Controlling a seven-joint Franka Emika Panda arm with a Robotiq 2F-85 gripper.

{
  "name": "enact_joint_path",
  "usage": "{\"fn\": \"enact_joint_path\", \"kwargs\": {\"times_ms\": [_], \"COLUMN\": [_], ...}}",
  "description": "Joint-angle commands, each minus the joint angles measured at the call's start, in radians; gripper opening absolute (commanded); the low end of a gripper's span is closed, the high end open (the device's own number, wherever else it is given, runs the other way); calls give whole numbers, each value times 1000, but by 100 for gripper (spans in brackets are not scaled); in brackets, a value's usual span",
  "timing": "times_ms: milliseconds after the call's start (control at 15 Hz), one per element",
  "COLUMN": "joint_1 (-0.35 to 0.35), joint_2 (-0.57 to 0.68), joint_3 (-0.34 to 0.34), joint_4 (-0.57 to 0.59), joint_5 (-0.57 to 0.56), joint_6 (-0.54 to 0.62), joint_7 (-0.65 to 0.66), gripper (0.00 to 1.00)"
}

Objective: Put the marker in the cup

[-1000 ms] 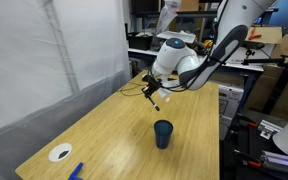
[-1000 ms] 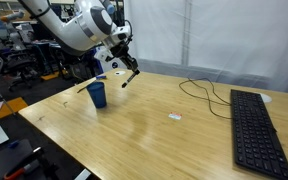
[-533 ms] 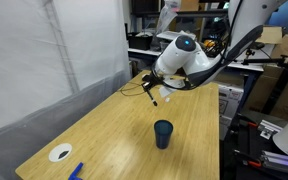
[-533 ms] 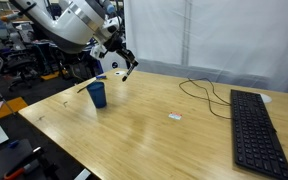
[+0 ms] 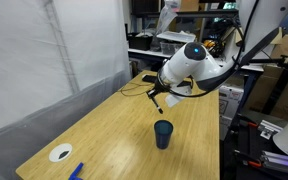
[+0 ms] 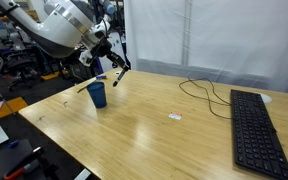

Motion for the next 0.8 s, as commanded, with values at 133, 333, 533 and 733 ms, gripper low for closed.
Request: {"fn": "enact_joint_path", "kwargs": {"times_ms": [133, 333, 533, 733], "joint_1": [5, 6, 6, 95], "joint_2": [0, 0, 0, 29], "joint_3": [-10, -10, -10, -107], "joint_4": [-1, -2, -2, 36], "joint_5": [0, 0, 0, -52], "joint_6": [0, 0, 0, -3], "joint_7": [0, 0, 0, 62], "gripper": [20, 20, 5, 5]}}
